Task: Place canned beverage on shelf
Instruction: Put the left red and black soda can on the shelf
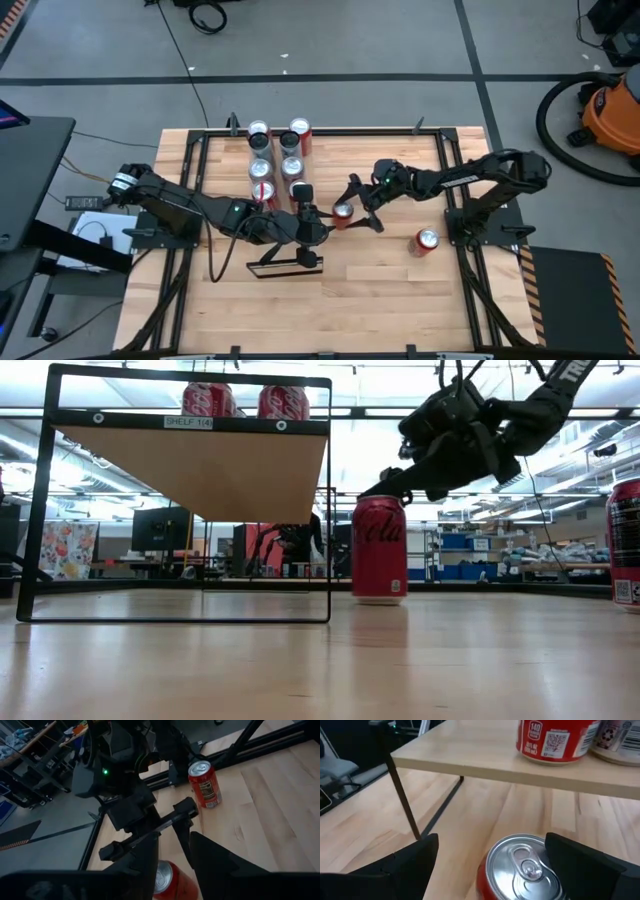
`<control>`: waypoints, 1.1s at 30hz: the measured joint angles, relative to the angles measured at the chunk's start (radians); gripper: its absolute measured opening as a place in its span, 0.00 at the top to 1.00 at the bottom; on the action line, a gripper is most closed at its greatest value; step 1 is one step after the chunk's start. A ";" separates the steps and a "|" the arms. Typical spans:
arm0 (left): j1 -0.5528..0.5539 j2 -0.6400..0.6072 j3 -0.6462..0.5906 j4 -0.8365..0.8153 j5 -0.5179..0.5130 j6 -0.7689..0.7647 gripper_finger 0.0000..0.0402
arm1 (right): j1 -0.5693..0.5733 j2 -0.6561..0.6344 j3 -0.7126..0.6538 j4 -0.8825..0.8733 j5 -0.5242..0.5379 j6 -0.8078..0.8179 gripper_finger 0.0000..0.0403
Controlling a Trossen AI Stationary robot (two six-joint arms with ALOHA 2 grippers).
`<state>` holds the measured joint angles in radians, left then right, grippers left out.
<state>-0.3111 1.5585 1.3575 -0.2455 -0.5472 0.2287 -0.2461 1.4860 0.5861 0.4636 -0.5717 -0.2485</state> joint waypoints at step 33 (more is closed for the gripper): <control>0.008 0.000 0.000 0.001 0.000 0.016 0.70 | -0.125 0.027 -0.003 -0.070 -0.090 0.031 0.06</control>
<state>-0.3035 1.5585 1.3575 -0.2447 -0.5473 0.2451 -0.3708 1.5131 0.5835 0.3933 -0.6613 -0.2176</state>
